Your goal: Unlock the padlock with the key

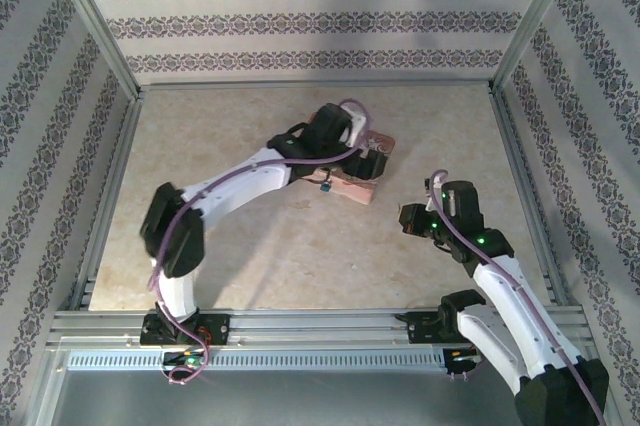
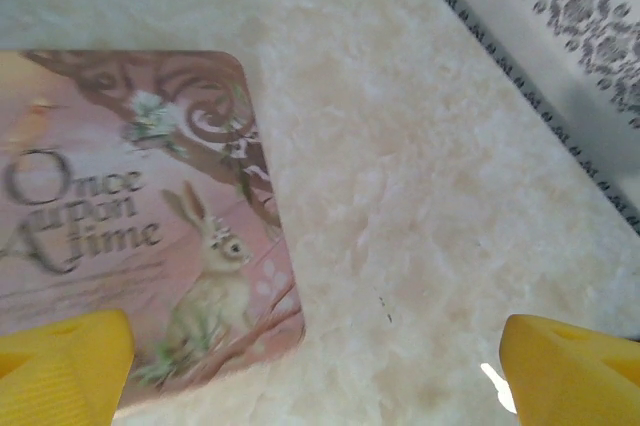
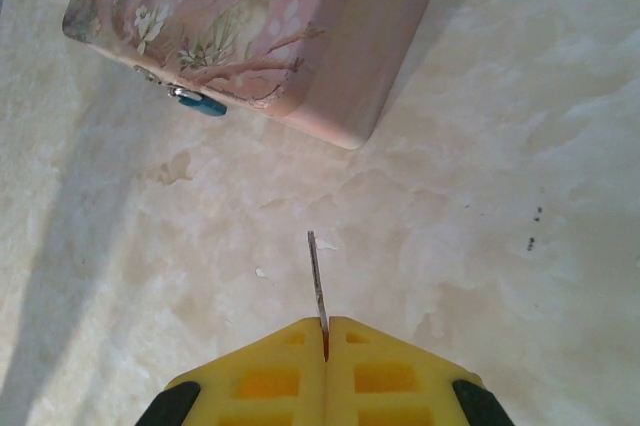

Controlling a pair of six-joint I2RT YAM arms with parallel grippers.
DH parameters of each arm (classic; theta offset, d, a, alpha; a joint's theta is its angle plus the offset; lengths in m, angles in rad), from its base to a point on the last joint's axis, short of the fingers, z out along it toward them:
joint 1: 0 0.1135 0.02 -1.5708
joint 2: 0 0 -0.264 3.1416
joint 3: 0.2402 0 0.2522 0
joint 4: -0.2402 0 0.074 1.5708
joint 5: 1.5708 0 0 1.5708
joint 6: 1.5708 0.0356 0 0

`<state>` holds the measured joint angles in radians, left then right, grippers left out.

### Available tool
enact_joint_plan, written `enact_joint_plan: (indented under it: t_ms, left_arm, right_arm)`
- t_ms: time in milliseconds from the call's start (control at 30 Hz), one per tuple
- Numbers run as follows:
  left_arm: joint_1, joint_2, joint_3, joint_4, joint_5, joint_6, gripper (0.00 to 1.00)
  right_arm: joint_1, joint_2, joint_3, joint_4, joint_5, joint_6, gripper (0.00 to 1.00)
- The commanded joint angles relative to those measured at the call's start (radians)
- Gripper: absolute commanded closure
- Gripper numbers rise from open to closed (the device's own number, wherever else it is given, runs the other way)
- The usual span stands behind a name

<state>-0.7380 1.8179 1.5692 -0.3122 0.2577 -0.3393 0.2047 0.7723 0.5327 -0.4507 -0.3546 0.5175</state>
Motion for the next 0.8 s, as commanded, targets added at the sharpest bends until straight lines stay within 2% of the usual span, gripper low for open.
enact_joint_plan:
  t_ms: [0,200,400,467,567,767]
  left_arm:
    - [0.042,-0.132,-0.169,0.139,-0.028,0.034,0.05]
    - [0.11,-0.327,-0.501,0.326,-0.023,-0.011,0.04]
    - [0.19,-0.38,-0.748,0.516,0.069,-0.125,0.05]
    - [0.211,-0.367,-0.788,0.561,0.121,-0.157,0.08]
    - [0.215,-0.324,-0.768,0.523,0.176,-0.14,0.13]
    - [0.216,-0.236,-0.767,0.577,0.204,-0.137,0.19]
  right_arm:
    - [-0.003,0.053,0.035,0.107,-0.082,0.001,1.0]
    - [0.021,0.191,0.06,0.31,-0.17,0.068,1.0]
    - [0.066,0.353,0.107,0.482,-0.222,0.118,1.0]
    - [0.074,0.404,0.119,0.543,-0.232,0.131,1.0]
    - [0.089,0.491,0.158,0.589,-0.25,0.122,1.0]
    - [0.099,0.647,0.239,0.652,-0.279,0.11,1.0]
